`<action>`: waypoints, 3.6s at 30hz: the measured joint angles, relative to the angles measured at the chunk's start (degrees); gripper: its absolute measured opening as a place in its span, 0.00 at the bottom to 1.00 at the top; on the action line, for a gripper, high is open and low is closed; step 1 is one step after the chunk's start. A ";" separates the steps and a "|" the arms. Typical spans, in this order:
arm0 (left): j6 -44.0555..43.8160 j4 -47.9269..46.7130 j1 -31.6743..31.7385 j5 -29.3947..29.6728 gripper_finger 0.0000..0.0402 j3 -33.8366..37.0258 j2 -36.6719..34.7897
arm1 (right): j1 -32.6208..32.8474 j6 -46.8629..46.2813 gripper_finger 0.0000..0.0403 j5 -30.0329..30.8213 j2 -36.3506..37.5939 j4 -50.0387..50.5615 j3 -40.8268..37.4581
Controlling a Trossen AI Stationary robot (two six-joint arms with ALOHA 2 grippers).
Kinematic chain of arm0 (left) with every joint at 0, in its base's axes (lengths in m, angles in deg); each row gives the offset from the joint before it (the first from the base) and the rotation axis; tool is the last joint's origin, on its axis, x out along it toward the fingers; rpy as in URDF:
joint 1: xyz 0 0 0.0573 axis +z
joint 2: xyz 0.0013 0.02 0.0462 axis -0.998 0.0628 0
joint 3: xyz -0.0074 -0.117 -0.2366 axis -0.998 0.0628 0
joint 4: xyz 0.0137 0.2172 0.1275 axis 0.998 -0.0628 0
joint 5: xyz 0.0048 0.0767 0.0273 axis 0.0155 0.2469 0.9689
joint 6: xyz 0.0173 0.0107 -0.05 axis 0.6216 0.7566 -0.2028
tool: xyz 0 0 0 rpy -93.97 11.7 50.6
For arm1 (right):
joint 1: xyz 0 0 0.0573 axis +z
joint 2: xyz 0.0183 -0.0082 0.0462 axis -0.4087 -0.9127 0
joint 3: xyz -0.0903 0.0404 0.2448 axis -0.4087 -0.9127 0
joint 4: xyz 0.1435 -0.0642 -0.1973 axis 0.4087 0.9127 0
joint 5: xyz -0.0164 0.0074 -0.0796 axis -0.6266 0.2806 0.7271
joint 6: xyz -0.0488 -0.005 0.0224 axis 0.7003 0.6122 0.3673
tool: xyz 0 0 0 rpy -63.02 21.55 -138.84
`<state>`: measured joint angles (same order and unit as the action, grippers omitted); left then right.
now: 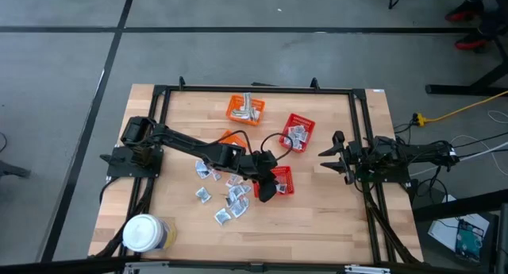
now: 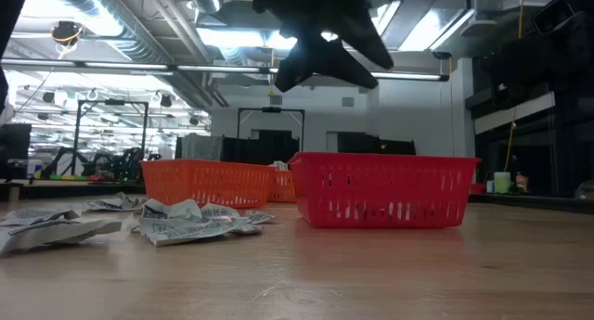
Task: Pick & Place First Aid Supplies
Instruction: Put the gray towelette pack into the bottom red bin
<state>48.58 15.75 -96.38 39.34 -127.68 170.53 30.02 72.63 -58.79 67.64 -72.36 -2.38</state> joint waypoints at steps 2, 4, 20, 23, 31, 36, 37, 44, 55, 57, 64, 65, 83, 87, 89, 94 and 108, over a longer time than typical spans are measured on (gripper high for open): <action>-2.67 0.04 -0.04 -1.30 0.31 0.00 -0.13 | 0.01 0.00 0.40 0.01 -0.01 0.00 0.02; -5.24 0.10 -0.04 -4.52 0.32 0.00 -0.22 | -0.01 0.00 0.40 0.01 -0.01 0.00 0.00; -14.24 -2.06 -9.59 -18.98 0.21 0.00 -0.24 | -0.01 0.00 0.40 0.01 -0.01 0.00 0.02; -14.87 -4.63 -12.67 -17.64 0.19 0.00 -0.24 | 0.00 0.00 0.40 -0.01 -0.01 0.00 0.00; -14.82 -16.41 -20.90 -6.86 0.15 0.00 -0.25 | 0.01 0.02 0.40 -0.01 -0.01 0.00 0.02; -14.74 -22.00 -26.17 2.34 0.15 -0.01 -0.26 | -0.01 0.00 0.40 0.00 -0.01 0.00 0.02; -14.72 -23.05 -27.26 4.32 0.15 -0.02 -0.26 | 0.00 0.01 0.40 0.00 -0.01 0.00 0.00; -14.69 -29.77 -32.90 17.01 0.18 -0.02 -0.31 | 0.01 0.02 0.40 0.01 -0.01 0.00 0.02; -14.57 -29.40 -33.08 19.85 0.36 4.36 -0.35 | 0.00 0.00 0.40 0.00 0.00 0.00 0.01; -13.36 -29.02 -32.69 21.11 0.38 4.92 -0.35 | -0.01 0.00 0.40 -0.01 -0.01 0.00 0.00; -8.66 -22.76 -31.27 19.74 0.37 8.41 -0.35 | 0.01 0.00 0.40 0.01 -0.01 0.00 0.00; -8.21 -21.34 -31.11 19.14 0.37 8.95 -0.35 | 0.01 0.01 0.40 0.01 0.00 0.00 0.02; -6.22 -15.03 -30.73 18.59 0.32 12.90 -0.33 | 0.00 0.02 0.40 0.00 -0.01 0.00 0.00; -5.73 -14.90 -30.73 18.60 0.31 12.90 0.00 | 0.00 0.02 0.40 -0.01 -0.01 0.00 0.00; -5.67 -15.00 -30.72 18.56 0.31 12.92 0.50 | 0.01 0.01 0.40 0.00 -0.01 0.00 0.01; -5.69 -13.70 -29.90 16.29 0.31 12.92 2.61 | 0.01 0.00 0.40 -0.01 -0.01 0.00 0.02; -7.88 -13.19 -28.98 12.88 0.14 12.92 3.87 | 0.01 0.00 0.40 0.00 0.00 0.00 0.01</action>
<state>40.69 2.57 -125.36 52.22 -114.76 174.40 30.03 72.63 -58.79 67.64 -72.36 -2.37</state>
